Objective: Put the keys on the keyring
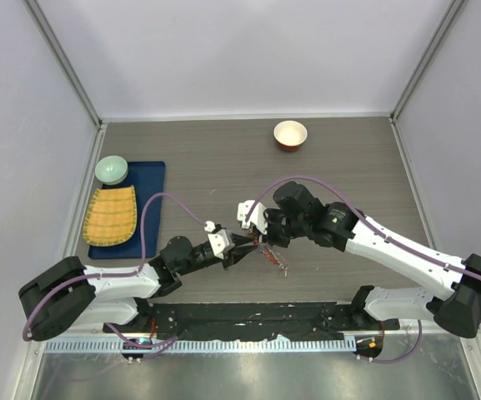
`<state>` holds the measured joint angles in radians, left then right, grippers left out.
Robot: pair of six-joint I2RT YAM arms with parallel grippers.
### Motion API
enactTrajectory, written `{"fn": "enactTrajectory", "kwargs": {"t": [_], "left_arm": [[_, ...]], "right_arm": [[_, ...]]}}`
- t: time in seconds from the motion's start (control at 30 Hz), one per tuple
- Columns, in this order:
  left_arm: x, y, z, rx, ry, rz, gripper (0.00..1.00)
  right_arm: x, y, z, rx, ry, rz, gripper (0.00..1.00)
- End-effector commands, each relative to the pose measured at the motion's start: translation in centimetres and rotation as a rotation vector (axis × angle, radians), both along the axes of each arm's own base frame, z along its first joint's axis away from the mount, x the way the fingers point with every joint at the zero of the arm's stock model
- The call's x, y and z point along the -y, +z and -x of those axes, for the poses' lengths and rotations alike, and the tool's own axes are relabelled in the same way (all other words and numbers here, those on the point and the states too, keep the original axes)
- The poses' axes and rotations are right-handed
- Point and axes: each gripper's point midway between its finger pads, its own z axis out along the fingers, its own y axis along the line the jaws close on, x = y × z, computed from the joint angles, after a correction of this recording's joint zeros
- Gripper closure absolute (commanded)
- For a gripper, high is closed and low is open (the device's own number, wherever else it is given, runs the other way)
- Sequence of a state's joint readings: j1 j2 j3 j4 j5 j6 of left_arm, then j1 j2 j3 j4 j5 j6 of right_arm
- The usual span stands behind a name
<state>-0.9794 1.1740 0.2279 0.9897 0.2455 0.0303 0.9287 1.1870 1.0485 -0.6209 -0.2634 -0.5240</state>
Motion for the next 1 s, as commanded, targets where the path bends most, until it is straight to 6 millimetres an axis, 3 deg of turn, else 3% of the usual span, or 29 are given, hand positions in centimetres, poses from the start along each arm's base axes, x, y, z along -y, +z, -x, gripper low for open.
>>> {"fn": "enactTrajectory", "kwargs": {"t": [0.0,0.3,0.57,0.97], "left_arm": [[1.0,4.4,0.0,0.058,-0.028,0.126,0.73],[0.2,4.3,0.3,0.055,-0.017,0.124,0.73],[-0.8,2.0,0.7,0.055,-0.012,0.019,0.69],[0.1,0.5,0.5,-0.008,-0.03,-0.04,0.91]], "right_arm": [[-1.3,2.1,-0.3,0.043,0.016,-0.089,0.99],[-1.4,1.9,-0.3,0.042,0.011,-0.094,0.99],[-1.6,2.0,-0.2,0.041,0.018,-0.102,0.99],[-1.7,2.1,-0.1,0.039,0.02,-0.115,0.99]]}}
